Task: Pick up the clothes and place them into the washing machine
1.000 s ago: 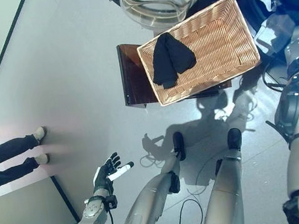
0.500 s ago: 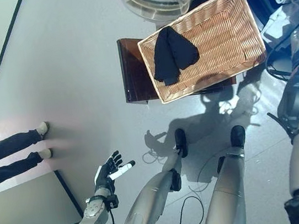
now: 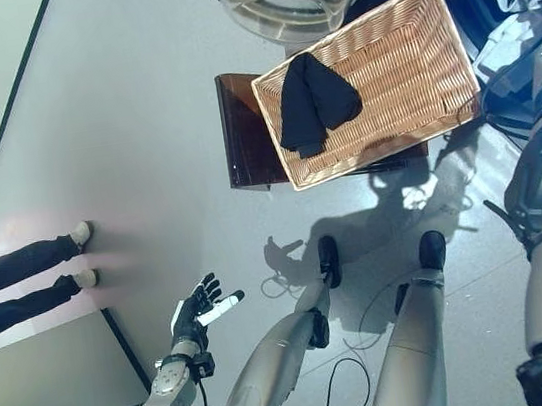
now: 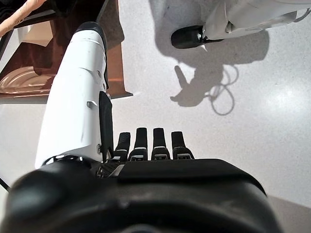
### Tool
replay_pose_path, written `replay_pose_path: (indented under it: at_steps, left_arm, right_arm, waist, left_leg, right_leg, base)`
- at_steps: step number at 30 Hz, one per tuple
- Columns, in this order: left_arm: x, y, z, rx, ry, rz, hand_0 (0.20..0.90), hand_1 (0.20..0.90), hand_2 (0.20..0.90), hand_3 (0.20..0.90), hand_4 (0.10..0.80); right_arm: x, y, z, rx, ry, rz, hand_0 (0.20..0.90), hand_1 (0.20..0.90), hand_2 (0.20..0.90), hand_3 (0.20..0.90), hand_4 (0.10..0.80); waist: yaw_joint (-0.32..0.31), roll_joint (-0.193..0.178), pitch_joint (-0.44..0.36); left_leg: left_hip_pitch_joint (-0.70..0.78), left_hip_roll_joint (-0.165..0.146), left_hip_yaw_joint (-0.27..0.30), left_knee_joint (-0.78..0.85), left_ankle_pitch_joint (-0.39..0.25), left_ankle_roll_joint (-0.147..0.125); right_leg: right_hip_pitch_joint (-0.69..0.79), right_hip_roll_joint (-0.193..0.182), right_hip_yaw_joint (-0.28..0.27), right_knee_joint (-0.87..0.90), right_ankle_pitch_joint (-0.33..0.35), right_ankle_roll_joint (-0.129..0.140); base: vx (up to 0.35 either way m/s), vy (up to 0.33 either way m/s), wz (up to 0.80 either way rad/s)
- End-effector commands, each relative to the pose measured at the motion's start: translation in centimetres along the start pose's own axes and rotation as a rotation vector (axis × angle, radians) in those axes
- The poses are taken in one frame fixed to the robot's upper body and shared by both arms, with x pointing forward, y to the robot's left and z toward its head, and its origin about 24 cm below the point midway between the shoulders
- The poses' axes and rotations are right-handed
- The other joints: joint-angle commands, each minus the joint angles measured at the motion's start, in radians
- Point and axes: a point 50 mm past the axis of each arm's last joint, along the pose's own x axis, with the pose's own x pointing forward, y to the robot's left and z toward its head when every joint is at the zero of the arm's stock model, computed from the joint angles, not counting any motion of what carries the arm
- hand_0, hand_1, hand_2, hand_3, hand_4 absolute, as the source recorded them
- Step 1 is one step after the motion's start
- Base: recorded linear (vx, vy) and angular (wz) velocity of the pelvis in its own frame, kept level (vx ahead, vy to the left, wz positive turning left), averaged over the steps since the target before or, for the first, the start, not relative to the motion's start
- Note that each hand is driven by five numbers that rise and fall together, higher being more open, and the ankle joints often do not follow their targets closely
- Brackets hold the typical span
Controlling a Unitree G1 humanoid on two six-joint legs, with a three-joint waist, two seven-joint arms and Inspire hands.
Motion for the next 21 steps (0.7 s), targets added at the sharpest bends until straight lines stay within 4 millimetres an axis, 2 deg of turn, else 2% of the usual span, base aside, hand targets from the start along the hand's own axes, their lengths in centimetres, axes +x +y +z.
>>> replay_pose_path:
  at_steps: [1,6,21]
  left_arm:
    - [-0.55,2.21,-0.8,0.036,0.015,0.087,0.9,0.9,0.9,0.9,0.8]
    - [-0.64,2.43,-1.11,0.042,0.031,0.099,0.9,0.9,0.9,0.9,0.8]
    - [-0.89,2.69,-1.67,0.036,0.052,0.119,0.9,0.9,0.9,0.9,0.8]
  right_arm:
    - [-4.18,7.63,13.78,0.071,-0.534,0.399,0.9,0.9,0.9,0.9,0.8]
    - [-4.1,7.73,13.77,0.013,-0.539,0.366,0.9,0.9,0.9,0.9,0.8]
    - [-4.0,7.54,13.6,0.0,-0.548,0.336,0.9,0.9,0.9,0.9,0.8]
  waist:
    - [-0.069,0.099,-0.051]
    - [-0.072,0.092,-0.055]
    - [-0.071,0.086,-0.067]
  left_leg:
    - [0.04,0.053,0.017,-0.009,-0.047,-0.126]
    - [0.044,0.051,0.019,-0.009,-0.05,-0.125]
    - [0.053,0.05,0.022,-0.009,-0.05,-0.124]
  right_leg:
    - [0.146,0.108,-0.041,-0.182,-0.007,-0.045]
    - [0.148,0.108,-0.043,-0.185,-0.004,-0.046]
    - [0.166,0.108,-0.045,-0.191,-0.005,-0.051]
  base:
    - [0.0,0.0,0.0]
    - [0.0,0.0,0.0]
    - [0.0,0.0,0.0]
